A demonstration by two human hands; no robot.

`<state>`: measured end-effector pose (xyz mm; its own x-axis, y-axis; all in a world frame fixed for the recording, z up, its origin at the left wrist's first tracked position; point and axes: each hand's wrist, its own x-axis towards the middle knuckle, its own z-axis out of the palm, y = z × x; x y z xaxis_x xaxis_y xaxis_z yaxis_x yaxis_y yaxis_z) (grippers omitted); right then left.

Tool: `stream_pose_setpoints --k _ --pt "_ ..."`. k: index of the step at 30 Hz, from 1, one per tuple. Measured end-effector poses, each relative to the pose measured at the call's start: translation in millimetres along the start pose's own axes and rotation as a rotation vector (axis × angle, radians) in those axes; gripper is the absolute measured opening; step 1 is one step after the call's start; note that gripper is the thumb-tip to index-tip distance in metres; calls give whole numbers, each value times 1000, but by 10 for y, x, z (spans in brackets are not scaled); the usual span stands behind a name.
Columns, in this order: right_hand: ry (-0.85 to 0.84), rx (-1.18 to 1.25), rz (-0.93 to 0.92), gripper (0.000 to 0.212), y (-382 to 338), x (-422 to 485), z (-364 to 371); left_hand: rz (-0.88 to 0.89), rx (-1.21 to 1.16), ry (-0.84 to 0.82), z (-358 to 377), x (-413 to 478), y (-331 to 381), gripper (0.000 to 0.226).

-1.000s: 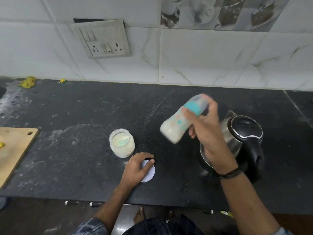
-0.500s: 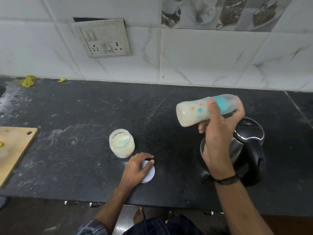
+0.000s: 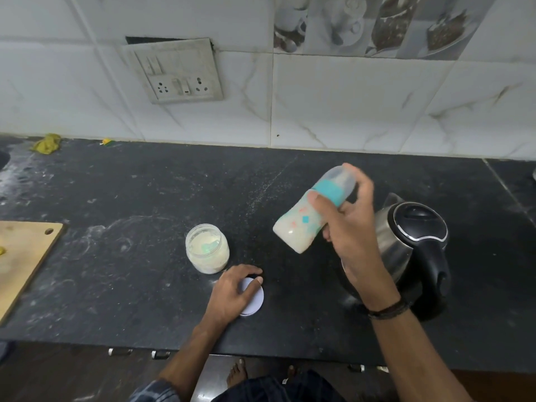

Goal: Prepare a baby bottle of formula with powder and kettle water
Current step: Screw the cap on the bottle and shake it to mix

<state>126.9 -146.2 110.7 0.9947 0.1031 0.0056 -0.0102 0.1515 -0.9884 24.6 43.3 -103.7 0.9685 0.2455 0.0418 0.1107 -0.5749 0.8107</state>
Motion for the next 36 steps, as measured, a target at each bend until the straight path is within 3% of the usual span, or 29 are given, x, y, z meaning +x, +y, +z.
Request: stream_pose_setpoints --k 2,4,8,13,17,22,26,31,34,36 --pt "155 115 -33 55 -44 24 -12 -7 7 2 2 -2 3 13" --pt "188 105 -36 56 -51 60 -33 -13 10 2 5 4 4 14" --pt "-123 -83 -8 61 -16 24 -36 0 2 -8 -1 1 -16 14" --pt "157 145 -65 53 -119 34 -32 -9 11 -2 1 1 8 14" --pt "-114 -44 7 59 -33 -6 32 -6 2 -8 -5 4 -3 14" --pt "185 163 -20 55 -70 56 25 -13 18 -6 0 4 3 14" --pt "-102 -25 53 57 -20 38 28 22 -9 9 -10 -2 -3 19" --pt "229 198 -19 53 -70 68 -11 20 -13 18 0 2 5 22" --pt "26 -2 32 55 -50 64 -8 29 -23 15 -6 -2 -9 21" --pt "-45 -10 17 58 -93 26 -28 31 -29 9 -9 -3 -7 21"
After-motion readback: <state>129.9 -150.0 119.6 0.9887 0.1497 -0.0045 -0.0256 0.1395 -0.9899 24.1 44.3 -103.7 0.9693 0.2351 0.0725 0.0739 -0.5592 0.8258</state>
